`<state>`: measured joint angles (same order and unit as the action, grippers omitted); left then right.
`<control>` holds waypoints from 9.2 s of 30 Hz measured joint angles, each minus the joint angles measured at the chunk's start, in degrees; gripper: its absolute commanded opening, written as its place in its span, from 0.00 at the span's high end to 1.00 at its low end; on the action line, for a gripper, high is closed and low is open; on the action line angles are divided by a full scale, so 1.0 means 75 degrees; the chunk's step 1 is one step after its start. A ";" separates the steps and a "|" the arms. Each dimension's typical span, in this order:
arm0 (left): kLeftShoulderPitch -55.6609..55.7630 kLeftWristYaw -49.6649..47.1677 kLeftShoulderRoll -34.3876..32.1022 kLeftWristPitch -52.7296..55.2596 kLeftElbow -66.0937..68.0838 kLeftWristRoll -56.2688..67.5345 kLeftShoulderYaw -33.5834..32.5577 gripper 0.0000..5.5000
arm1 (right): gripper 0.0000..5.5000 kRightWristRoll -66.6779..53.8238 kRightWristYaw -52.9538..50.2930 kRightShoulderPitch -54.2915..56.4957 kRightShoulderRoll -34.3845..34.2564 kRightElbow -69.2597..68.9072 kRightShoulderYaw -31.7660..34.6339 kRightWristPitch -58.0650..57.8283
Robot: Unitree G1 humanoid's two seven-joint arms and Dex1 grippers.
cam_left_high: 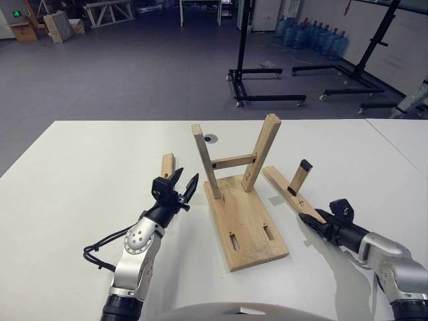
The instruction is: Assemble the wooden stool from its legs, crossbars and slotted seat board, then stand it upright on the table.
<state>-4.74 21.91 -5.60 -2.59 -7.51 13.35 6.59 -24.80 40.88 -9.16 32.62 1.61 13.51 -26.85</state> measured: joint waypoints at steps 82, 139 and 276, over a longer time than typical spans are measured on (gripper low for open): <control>0.1477 0.1855 -0.0657 0.5660 -0.1472 0.7977 -0.1497 0.62 | 0.47 -0.4355 0.2414 0.1297 -0.0745 -0.2436 -0.1759 -0.2540; 0.1622 0.3038 -0.3602 0.3513 -0.3355 0.1635 0.2499 0.63 | 0.31 -0.1646 0.3009 0.1650 0.1320 -0.0195 -0.0668 -0.1387; 0.2003 -0.0098 -0.1857 0.1474 0.1943 -0.0435 -0.1682 0.63 | 0.31 -0.0092 -0.0569 0.0948 -0.1071 -0.1988 -0.1018 0.1463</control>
<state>10.28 21.18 -19.53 8.46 7.06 10.09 -6.02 -25.50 36.62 -2.05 24.59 -13.30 5.87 -15.87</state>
